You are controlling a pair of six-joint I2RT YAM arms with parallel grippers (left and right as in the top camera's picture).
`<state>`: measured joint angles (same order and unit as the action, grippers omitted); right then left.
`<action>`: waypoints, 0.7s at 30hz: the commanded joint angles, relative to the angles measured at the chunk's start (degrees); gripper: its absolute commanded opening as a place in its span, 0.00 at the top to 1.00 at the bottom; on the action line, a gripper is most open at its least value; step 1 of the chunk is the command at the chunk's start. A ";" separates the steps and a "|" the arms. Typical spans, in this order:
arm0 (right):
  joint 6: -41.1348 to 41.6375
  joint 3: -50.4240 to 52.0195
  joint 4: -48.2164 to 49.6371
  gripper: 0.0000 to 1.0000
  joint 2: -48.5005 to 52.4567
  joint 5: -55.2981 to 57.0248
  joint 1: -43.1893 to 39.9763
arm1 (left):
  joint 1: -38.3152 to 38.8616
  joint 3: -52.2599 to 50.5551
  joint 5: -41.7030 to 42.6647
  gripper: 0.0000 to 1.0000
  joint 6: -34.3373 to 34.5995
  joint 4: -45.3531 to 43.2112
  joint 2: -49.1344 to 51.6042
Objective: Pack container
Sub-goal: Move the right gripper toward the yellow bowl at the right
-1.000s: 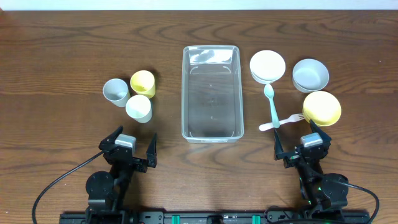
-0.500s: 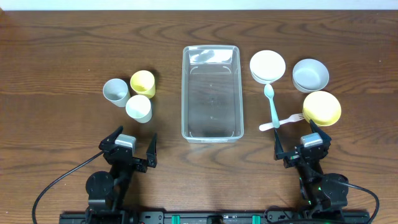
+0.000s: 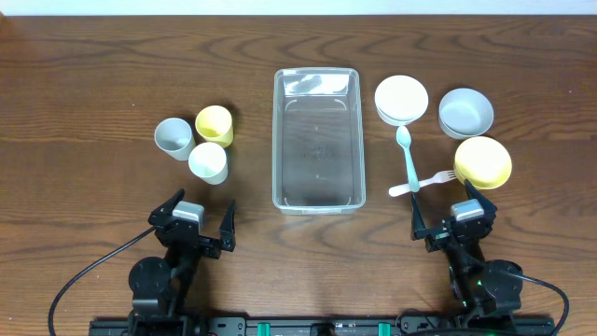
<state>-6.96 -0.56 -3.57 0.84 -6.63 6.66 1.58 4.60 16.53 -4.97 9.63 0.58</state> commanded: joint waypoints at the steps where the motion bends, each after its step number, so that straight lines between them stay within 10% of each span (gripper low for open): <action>1: -0.61 0.24 -0.09 0.01 -0.46 0.37 -0.55 | -0.28 -1.05 0.63 0.02 -0.79 1.44 -0.33; 13: 4.63 0.15 3.50 0.01 -0.46 -14.67 -0.52 | -0.28 -1.05 0.63 0.02 -0.79 1.42 -0.33; 21: 8.85 -14.51 -2.97 0.01 5.51 -3.52 -0.90 | -0.28 -1.05 0.63 0.02 -0.79 1.42 -0.33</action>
<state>-0.30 -7.73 -5.58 3.40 -13.69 6.59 1.58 4.60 16.53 -4.97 9.63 0.58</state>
